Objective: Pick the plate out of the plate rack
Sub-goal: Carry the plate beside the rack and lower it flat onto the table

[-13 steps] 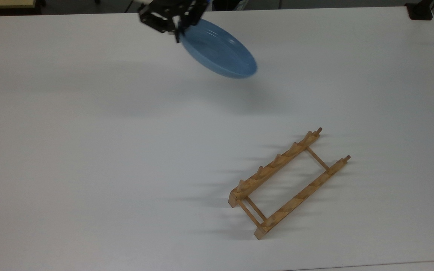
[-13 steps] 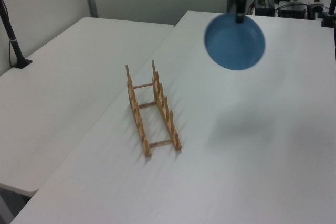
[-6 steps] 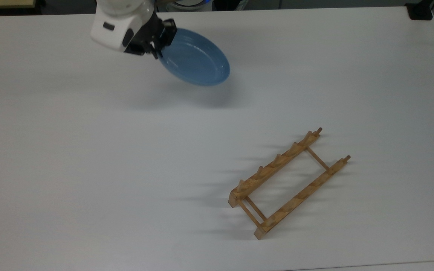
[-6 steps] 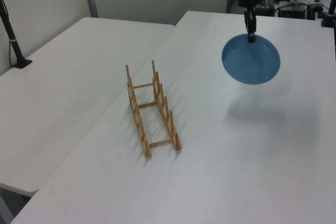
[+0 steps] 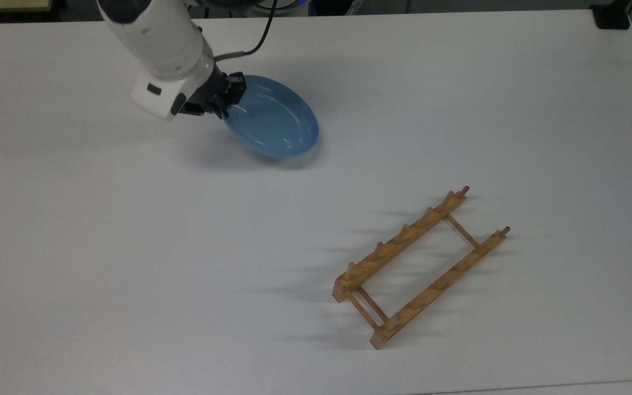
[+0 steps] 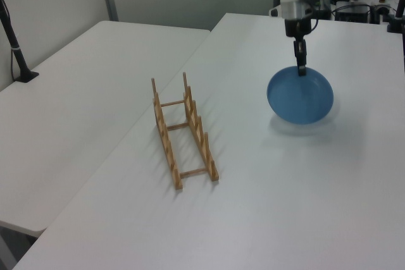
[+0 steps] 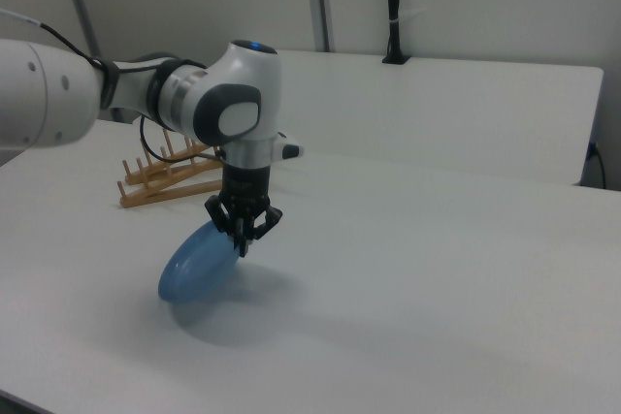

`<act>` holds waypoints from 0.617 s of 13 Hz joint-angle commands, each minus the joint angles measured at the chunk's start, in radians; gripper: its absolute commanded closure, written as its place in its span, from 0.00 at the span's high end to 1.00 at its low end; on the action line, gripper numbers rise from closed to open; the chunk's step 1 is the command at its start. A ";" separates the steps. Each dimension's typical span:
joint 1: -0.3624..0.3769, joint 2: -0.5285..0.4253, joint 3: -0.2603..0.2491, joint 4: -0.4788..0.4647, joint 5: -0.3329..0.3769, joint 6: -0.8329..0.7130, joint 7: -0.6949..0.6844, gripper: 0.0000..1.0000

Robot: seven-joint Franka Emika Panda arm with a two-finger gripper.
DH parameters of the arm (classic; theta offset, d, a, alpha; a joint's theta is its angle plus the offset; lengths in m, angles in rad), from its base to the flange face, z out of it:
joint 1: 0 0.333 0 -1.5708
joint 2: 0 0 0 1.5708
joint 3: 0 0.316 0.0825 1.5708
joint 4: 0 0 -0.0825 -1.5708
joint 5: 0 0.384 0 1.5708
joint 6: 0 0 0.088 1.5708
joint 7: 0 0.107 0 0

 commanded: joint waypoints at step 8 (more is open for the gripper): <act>-0.015 0.052 -0.021 0.001 0.022 0.048 -0.006 0.95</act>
